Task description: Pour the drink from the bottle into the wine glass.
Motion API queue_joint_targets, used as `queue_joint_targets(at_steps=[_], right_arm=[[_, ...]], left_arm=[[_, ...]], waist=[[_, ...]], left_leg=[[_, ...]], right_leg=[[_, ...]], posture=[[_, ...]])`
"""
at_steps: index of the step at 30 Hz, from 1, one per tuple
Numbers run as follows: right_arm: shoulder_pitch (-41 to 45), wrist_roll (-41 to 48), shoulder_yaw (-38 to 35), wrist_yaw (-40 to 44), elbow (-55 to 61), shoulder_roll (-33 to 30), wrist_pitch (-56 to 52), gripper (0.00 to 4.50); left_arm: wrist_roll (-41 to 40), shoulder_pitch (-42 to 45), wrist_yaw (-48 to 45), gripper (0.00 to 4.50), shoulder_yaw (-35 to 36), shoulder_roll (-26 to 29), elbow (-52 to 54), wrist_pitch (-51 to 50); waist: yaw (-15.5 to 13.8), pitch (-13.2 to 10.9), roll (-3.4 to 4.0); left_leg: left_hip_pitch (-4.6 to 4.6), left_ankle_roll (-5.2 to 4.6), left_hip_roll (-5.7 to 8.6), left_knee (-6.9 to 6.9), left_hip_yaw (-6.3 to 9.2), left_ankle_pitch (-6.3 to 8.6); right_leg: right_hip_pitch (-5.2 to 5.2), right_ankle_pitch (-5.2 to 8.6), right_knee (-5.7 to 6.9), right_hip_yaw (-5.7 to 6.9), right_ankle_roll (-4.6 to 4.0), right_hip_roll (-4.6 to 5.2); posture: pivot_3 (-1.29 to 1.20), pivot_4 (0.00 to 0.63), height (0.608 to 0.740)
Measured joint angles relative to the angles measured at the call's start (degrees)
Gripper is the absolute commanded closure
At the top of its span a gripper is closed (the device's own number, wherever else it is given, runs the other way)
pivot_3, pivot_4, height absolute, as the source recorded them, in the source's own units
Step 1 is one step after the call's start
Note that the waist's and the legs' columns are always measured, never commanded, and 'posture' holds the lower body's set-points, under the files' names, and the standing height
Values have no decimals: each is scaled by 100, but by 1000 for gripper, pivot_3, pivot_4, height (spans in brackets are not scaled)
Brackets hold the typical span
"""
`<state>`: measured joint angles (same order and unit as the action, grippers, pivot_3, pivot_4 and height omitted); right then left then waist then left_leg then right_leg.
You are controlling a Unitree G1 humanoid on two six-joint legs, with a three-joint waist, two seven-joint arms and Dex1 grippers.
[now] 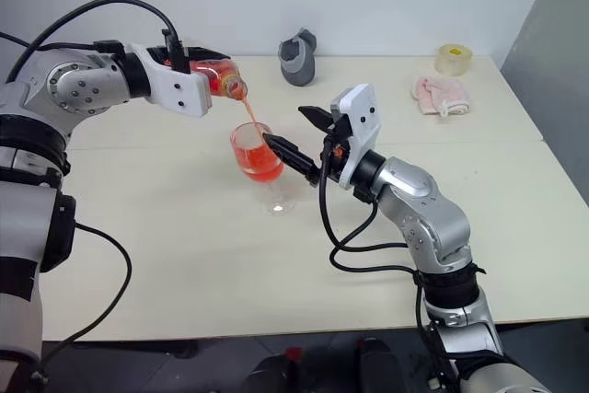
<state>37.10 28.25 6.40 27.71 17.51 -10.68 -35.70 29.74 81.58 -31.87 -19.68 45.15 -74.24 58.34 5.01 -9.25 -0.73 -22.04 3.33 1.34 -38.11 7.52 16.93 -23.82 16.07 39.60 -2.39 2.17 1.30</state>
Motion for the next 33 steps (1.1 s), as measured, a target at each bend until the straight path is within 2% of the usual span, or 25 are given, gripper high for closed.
queue_joint_targets(at_steps=[7, 12, 18, 23, 26, 33], right_arm=[[0, 1, -2, -2, 0, -23, -7, 322], [-4, 4, 3, 80, 29, -133, -42, 322], [-360, 25, 74, 570, 334, -536, -14, 322], [-670, 213, 87, 960, 645, -806, 5, 322], [-813, 229, 114, 1210, 787, -998, 68, 322], [-1130, 220, 188, 1587, 982, -1231, 305, 322]], left_arm=[[-1519, -353, -1148, 3520, 1094, -334, 128, -763], [-2360, -769, -1225, 3520, 1815, -475, 571, -1801], [-3211, -2372, -563, 3520, 2586, -821, 2213, -3455], [-3734, -3729, 559, 3520, 3228, -1253, 4022, -5084], [-4042, -4349, 1185, 3520, 3681, -1493, 4892, -5710], [-4708, -5206, 1878, 3520, 4325, -1943, 5636, -6584]], waist=[[17, 0, 0], [30, 1, 0], [34, 5, 0], [9, 7, -3], [-6, 10, -7], [-47, 20, -24]], left_leg=[[-1, 0, -2, -1, 3, 0], [-5, 1, -3, -6, 6, -1], [-5, 1, -7, -8, 8, -1], [-10, 2, -10, -10, 11, -1], [-6, 2, -9, -10, 7, -1], [-6, 2, -6, -16, 8, -1]], right_leg=[[-14, 0, 19, -6, 0, 1], [-25, 0, 33, -9, 0, 2], [-27, 0, 35, -12, 0, 7], [-29, 0, 34, -10, 0, 23], [-26, 0, 32, -12, 0, 31], [-19, 0, 29, -9, 0, 32]], posture=[[0, 150, 740], [0, 150, 740], [0, 150, 740], [0, 150, 740], [0, 150, 740], [0, 150, 740]])
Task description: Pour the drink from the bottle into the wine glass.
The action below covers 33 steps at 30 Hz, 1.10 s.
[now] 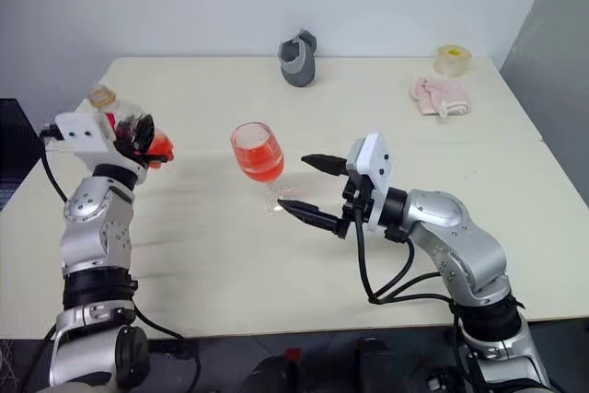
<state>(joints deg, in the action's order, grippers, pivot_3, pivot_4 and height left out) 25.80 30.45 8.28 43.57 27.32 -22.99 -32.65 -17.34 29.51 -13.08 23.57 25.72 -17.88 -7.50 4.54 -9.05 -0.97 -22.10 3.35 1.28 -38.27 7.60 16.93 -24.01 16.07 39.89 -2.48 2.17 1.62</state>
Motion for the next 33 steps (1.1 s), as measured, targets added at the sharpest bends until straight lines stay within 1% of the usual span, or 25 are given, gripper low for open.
queue_joint_targets(at_steps=[4, 8, 14, 19, 21, 23, 24, 29, 30, 33], right_arm=[[-218, -36, 99, 208, 0, -110, 271, 322], [-438, -123, 213, 394, 0, -198, 500, 322], [-502, -231, 244, 484, -9, -219, 710, 322], [-500, -285, 249, 479, -45, -215, 737, 322], [-498, -300, 249, 464, -75, -213, 738, 322], [-488, -299, 249, 411, -80, -190, 738, 322], [-480, -298, 249, 387, -80, -180, 738, 322], [-459, -305, 249, 367, -89, -158, 737, 322], [-447, -332, 251, 366, -102, -150, 738, 322], [-440, -362, 251, 370, -135, -149, 738, 322]], left_arm=[[-166, -340, -10, 3520, 124, -117, 26, -20], [-175, -381, -70, 3520, 151, -108, -189, 94], [-98, -203, -286, 3520, 145, -17, -1140, 481], [-26, 43, -493, 3520, 117, 71, -1686, 774], [-20, 149, -584, 2825, 95, 127, -1870, 877], [3, 238, -653, 2264, 78, 159, -2035, 950], [19, 267, -664, 1884, 68, 162, -2101, 988], [63, 269, -733, 265, 39, 162, -2160, 1094], [64, 251, -732, 17, 39, 162, -2138, 1094], [60, 72, -728, 17, 38, 160, -1932, 1061]], waist=[[-38, 1, -3], [-127, 3, -5], [-142, 4, -7], [-142, 5, -8], [-142, 5, -8], [-142, 5, -8], [-141, 5, -8], [-141, 5, -8], [-140, 5, -8], [-136, 5, -8]], left_leg=[[0, 0, 0, -1, -1, 0], [2, 0, 3, -2, -5, 0], [3, 1, 5, -3, -6, 0], [3, 0, 5, -3, -6, 0], [3, 0, 5, -3, -6, 0], [3, 0, 5, -3, -6, 0], [4, 0, 5, -3, -6, 0], [4, 0, 5, -3, -5, 0], [4, 0, 5, -3, -6, 0], [5, 0, 3, -2, -7, 0]], right_leg=[[1, 0, -2, 1, 0, 4], [4, 0, -4, 0, 0, 4], [5, 0, -5, 1, 0, 4], [6, 0, -6, 2, 0, 4], [5, 0, -6, 2, 0, 4], [5, 0, -6, 2, 0, 4], [5, 0, -6, 2, 0, 4], [5, 0, -6, 2, 0, 4], [5, 0, -6, 1, 0, 4], [4, 0, -6, -1, 0, 5]], posture=[[0, 150, 740], [0, 150, 740], [0, 150, 740], [0, 150, 740], [0, 150, 740], [0, 150, 740], [0, 150, 740], [0, 150, 740], [0, 150, 740], [0, 150, 740]])
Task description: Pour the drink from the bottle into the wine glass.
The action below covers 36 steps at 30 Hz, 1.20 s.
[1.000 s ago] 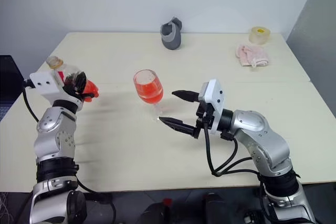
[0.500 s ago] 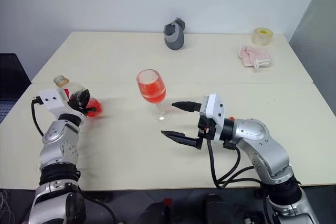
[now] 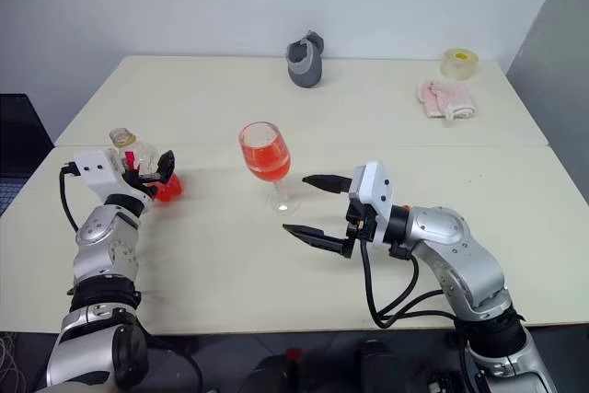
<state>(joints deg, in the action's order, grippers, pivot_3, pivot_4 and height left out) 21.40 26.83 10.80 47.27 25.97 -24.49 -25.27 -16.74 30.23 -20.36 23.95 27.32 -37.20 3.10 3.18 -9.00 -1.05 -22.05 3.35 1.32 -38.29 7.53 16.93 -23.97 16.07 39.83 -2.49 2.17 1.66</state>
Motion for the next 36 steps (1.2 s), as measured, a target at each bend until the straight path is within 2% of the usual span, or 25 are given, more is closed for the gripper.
queue_joint_targets(at_steps=[3, 7, 19, 23, 27, 30, 36], right_arm=[[-5, -36, -1, 9, -13, -4, 6, 322], [-98, -40, -13, 8, -2, -69, 31, 322], [-1347, -7, -671, -390, 630, -562, -71, 322], [-1781, -160, -1022, -1504, 825, -130, -409, 322], [-1865, -576, -1090, -2646, 896, 407, -753, 322], [-1913, -888, -1298, -3687, 924, 1077, -1079, 322], [-2054, -1372, -1273, -4345, 915, 1250, -1256, 322]], left_arm=[[-19, -273, 45, 17, 1, -7, 378, -132], [-104, -882, 156, 17, -2, -127, 1403, -536], [-591, -2799, 946, 17, 55, -765, 4594, -2133], [-578, -3404, 1170, 17, -373, -1005, 5779, -2647], [-525, -3469, 1484, 17, -785, -1202, 6383, -3106], [-323, -3416, 1789, 17, -1190, -1379, 6817, -3397], [-35, -3435, 1969, 17, -1516, -1408, 7061, -3621]], waist=[[0, 0, 0], [-5, 0, 0], [-96, 0, 0], [-153, 2, 0], [-161, 2, 1], [-160, 3, 2], [-145, 4, 4]], left_leg=[[0, 0, -2, 1, 2, 0], [0, 0, -7, 3, 2, 0], [40, -17, -10, 18, 7, 10], [39, -8, -12, 19, 5, 5], [39, -5, -4, 19, 0, 4], [38, -1, -4, 22, -1, 2], [44, -4, -6, 28, -19, 4]], right_leg=[[0, 0, 0, 0, 0, 1], [1, 0, -3, -1, 0, 8], [68, 0, -50, 11, 0, 12], [78, -1, -66, 9, 1, 9], [79, -1, -66, 8, 3, -6], [78, -1, -69, 5, 3, -11], [78, -1, -70, 1, 2, -28]], posture=[[0, 150, 740], [0, 150, 740], [0, 150, 740], [0, 150, 740], [0, 150, 740], [0, 150, 740], [0, 150, 740]])
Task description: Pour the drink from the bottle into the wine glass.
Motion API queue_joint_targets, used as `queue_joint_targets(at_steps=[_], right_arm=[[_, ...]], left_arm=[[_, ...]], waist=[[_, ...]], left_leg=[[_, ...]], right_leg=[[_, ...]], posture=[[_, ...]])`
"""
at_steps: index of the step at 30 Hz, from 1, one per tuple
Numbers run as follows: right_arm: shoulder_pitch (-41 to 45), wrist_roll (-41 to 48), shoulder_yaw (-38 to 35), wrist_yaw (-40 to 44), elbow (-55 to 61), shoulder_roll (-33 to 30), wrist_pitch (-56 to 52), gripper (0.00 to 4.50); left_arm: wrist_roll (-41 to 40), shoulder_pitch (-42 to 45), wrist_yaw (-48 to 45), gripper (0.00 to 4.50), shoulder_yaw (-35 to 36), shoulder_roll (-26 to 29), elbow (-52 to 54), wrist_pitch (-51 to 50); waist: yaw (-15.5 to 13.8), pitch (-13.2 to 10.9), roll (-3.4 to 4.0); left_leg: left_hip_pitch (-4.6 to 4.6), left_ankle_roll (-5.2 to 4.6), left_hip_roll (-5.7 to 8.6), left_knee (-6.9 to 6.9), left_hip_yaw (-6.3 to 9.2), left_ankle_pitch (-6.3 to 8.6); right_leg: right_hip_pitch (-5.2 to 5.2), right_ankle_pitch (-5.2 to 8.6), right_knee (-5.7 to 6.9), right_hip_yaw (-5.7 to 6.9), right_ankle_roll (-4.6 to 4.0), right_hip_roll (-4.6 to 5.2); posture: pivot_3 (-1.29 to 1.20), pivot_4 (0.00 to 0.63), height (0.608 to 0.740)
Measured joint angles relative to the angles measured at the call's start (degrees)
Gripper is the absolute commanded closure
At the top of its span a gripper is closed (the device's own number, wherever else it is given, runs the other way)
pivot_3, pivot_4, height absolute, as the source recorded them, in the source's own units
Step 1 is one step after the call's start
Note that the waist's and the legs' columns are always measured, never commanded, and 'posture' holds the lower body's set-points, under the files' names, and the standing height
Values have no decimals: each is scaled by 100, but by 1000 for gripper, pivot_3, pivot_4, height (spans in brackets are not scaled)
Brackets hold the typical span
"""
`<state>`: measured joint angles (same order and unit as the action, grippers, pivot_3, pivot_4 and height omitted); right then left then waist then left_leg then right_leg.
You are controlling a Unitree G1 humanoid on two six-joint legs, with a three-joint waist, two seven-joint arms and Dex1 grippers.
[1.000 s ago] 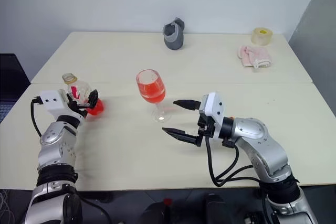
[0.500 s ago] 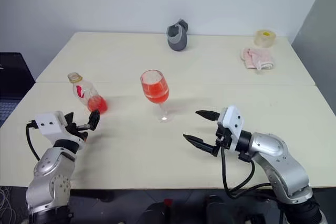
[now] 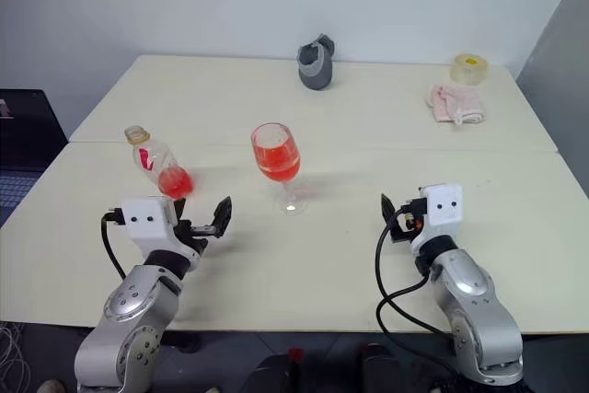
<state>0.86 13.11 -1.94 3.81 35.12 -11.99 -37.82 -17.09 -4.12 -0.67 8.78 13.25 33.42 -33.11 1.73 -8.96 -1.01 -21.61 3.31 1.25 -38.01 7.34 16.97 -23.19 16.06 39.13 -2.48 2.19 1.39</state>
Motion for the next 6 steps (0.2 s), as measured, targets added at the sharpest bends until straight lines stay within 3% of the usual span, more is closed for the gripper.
queue_joint_targets(at_steps=[6], right_arm=[[-239, -321, 272, -271, -14, 241, -9, 322]], left_arm=[[57, -187, 28, 17, -60, -140, 65, -61]], waist=[[-1, 0, 0]], left_leg=[[2, -2, -1, 2, -10, 1]], right_leg=[[1, 0, -4, -4, 0, -1]], posture=[[0, 150, 740]])
